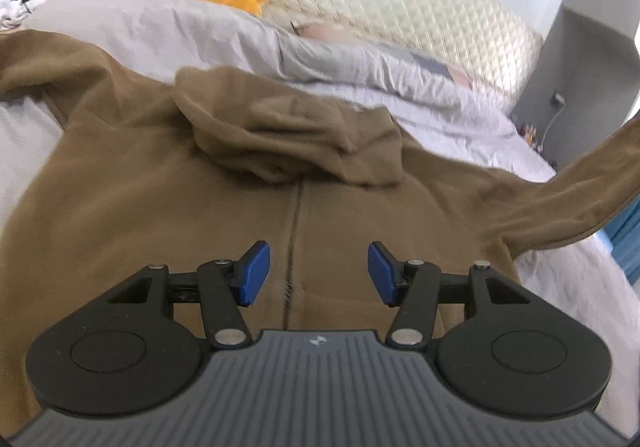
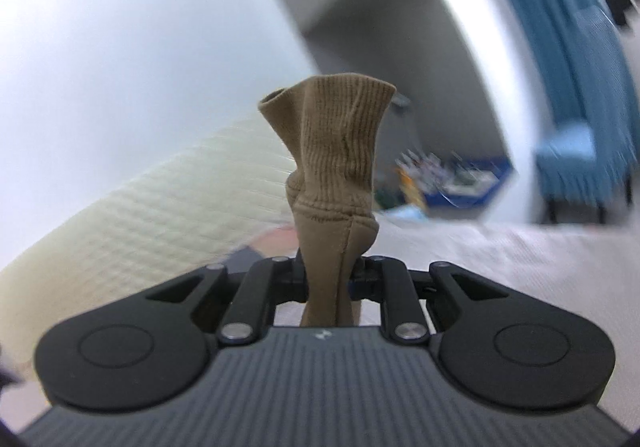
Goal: Fold large clothes
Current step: 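Carry the held sleeve across the hoodie body with the right gripper and release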
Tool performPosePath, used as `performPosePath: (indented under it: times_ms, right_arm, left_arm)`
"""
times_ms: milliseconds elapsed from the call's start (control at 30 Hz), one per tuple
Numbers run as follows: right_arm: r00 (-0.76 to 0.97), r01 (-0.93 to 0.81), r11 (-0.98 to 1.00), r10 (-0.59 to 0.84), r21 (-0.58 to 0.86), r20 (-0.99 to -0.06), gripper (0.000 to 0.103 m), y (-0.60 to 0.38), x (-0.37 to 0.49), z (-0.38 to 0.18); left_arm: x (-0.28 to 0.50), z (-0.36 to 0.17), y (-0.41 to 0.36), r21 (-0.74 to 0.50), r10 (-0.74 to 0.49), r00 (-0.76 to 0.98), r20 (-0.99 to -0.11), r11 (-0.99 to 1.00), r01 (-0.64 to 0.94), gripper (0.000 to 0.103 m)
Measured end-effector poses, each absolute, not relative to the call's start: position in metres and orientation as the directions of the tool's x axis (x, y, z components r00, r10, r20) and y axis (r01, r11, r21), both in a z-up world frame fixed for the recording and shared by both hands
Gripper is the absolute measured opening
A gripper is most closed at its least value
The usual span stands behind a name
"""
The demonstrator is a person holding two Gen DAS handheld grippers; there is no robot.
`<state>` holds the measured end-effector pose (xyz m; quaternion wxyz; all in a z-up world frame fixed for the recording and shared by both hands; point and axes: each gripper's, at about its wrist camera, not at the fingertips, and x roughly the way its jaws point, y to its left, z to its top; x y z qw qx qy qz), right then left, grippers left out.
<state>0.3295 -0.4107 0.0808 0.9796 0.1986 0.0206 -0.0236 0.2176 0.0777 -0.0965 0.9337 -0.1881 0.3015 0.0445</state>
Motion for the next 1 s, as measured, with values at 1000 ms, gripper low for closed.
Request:
performPosePath:
  times_ms: [1000]
  right_arm:
    - [0.771,-0.592,0.806,0.572,0.015,-0.280,0.018,0.073,0.215,-0.039]
  left_arm:
    - [0.084,-0.070,0.250,-0.626,0.272,0.890,-0.367,0.635,-0.452,0.060]
